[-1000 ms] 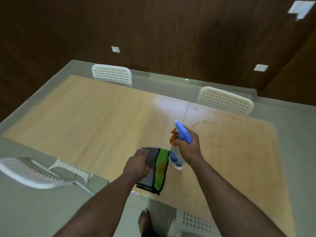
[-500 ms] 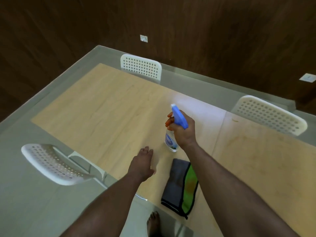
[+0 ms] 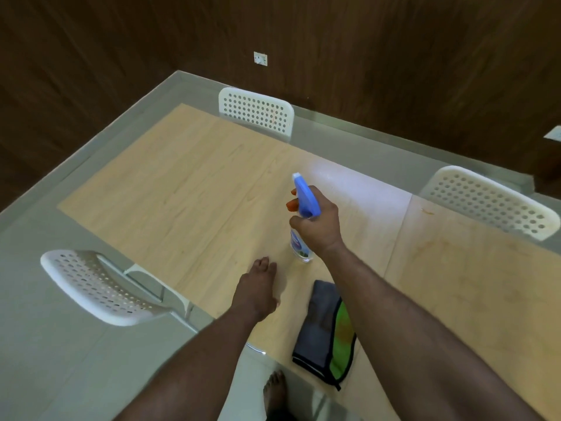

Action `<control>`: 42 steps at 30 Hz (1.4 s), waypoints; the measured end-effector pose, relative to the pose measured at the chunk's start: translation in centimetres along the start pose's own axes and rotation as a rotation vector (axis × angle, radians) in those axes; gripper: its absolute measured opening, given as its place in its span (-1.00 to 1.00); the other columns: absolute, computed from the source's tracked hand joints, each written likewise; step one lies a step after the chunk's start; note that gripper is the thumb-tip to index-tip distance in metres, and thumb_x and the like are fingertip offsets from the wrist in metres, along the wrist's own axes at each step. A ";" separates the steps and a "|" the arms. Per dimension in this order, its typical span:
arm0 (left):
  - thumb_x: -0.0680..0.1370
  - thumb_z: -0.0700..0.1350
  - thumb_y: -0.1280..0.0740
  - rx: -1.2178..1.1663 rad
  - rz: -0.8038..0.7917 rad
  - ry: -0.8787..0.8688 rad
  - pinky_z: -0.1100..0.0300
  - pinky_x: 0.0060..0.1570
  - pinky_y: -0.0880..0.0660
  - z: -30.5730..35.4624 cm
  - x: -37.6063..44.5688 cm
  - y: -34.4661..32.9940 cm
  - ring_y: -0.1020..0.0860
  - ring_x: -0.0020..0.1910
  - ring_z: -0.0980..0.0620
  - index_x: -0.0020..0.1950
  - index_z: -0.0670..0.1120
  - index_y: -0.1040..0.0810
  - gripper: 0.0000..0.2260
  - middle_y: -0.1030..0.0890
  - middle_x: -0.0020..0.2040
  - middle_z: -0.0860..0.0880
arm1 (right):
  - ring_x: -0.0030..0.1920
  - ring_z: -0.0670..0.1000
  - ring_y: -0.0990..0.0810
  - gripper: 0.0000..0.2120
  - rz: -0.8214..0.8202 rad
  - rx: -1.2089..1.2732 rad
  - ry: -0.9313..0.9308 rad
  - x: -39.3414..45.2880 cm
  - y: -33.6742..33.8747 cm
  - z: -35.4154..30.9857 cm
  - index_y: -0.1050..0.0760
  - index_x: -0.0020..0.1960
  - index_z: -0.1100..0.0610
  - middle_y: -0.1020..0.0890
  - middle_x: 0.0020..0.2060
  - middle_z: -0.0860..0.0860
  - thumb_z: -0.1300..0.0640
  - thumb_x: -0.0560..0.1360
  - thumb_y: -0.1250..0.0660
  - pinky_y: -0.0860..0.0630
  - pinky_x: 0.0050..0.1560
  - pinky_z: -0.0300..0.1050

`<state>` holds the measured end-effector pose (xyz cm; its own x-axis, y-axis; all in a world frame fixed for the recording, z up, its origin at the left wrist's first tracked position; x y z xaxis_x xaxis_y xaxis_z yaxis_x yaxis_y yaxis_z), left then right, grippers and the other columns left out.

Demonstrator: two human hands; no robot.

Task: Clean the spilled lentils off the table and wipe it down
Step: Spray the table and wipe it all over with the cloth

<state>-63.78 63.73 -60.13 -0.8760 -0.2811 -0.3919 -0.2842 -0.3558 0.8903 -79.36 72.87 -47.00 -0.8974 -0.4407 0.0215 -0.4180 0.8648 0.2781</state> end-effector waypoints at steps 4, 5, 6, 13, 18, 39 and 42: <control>0.57 0.07 -0.49 -0.026 0.007 0.010 0.00 0.58 -0.28 0.8 -0.7 0.1 -0.08 0.69 -0.07 0.71 -0.06 -0.10 -0.16 -0.06 0.73 -0.07 | 0.10 -0.11 -0.64 -0.37 -0.016 -0.076 -0.029 -0.8 1.4 0.5 -0.53 0.33 -0.08 -0.67 0.09 -0.16 0.26 0.30 -0.46 -0.62 0.17 -0.02; 0.58 0.07 -0.47 -0.043 0.016 0.018 0.00 0.58 -0.28 1.1 -0.9 0.2 -0.10 0.69 -0.06 0.71 -0.06 -0.11 -0.19 -0.07 0.73 -0.07 | 0.13 -0.17 -0.63 -0.35 -0.018 -0.085 -0.041 -1.1 1.9 0.8 -0.51 0.37 -0.06 -0.66 0.13 -0.18 0.26 0.31 -0.48 -0.60 0.22 -0.06; 0.60 0.06 -0.45 -0.053 0.025 0.018 0.01 0.58 -0.29 1.8 -1.3 0.3 -0.13 0.68 -0.05 0.70 -0.06 -0.14 -0.22 -0.10 0.72 -0.07 | 0.18 -0.21 -0.61 -0.33 -0.016 -0.095 -0.059 -1.7 2.7 1.3 -0.50 0.40 -0.04 -0.65 0.17 -0.19 0.26 0.32 -0.51 -0.58 0.27 -0.09; 0.67 0.04 -0.30 -0.067 0.123 -0.109 0.10 0.48 -0.34 9.1 -4.5 -1.4 -0.38 0.55 -0.04 0.64 -0.03 -0.33 -0.46 -0.32 0.65 -0.05 | 0.22 -0.18 -0.62 -0.34 0.005 -0.158 -0.161 -9.1 9.4 7.0 -0.51 0.41 -0.02 -0.67 0.19 -0.12 0.30 0.35 -0.53 -0.56 0.30 -0.08; 0.71 0.06 -0.21 0.017 0.072 -0.208 0.05 0.63 -0.11 14.8 -5.6 -6.0 -0.05 0.70 -0.05 0.71 -0.07 -0.18 -0.41 -0.09 0.72 -0.07 | 0.14 -0.19 -0.64 -0.46 -0.062 -0.280 -0.173 -15.0 14.2 12.1 -0.59 0.33 -0.02 -0.70 0.13 -0.12 0.24 0.38 -0.53 -0.60 0.24 -0.06; 0.74 0.15 -0.04 0.076 0.117 0.215 -0.15 0.55 -0.17 25.6 -16.3 -16.4 -0.04 0.66 -0.24 0.74 -0.04 0.01 -0.40 0.14 0.73 -0.17 | 0.69 0.08 -0.04 -0.45 -0.559 -0.998 0.418 -26.5 20.4 22.2 -0.20 0.67 -0.04 -0.11 0.70 0.04 -0.07 0.70 -0.05 -0.28 0.55 0.10; 0.70 0.20 -0.13 0.127 0.137 0.205 -0.16 0.51 -0.25 25.9 -16.4 -15.8 -0.20 0.56 -0.25 0.67 -0.08 -0.21 -0.40 0.03 0.72 -0.23 | 0.69 0.08 -0.02 -0.44 -0.552 -1.017 0.434 -26.5 20.7 22.6 -0.16 0.69 -0.05 -0.09 0.70 0.03 -0.09 0.70 -0.01 -0.25 0.56 0.11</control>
<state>-55.05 97.03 -61.76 -0.8165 -0.4977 -0.2926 -0.2261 -0.1908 0.9552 -67.43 107.88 -63.53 -0.4334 -0.8983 -0.0727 -0.2519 0.0433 0.9668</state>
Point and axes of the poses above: each hand's wrist, its own x-axis towards the middle knuckle, its own y-axis out of the back of the hand, z = x × y, the point moved 8 cm from there along x, towards the middle knuckle
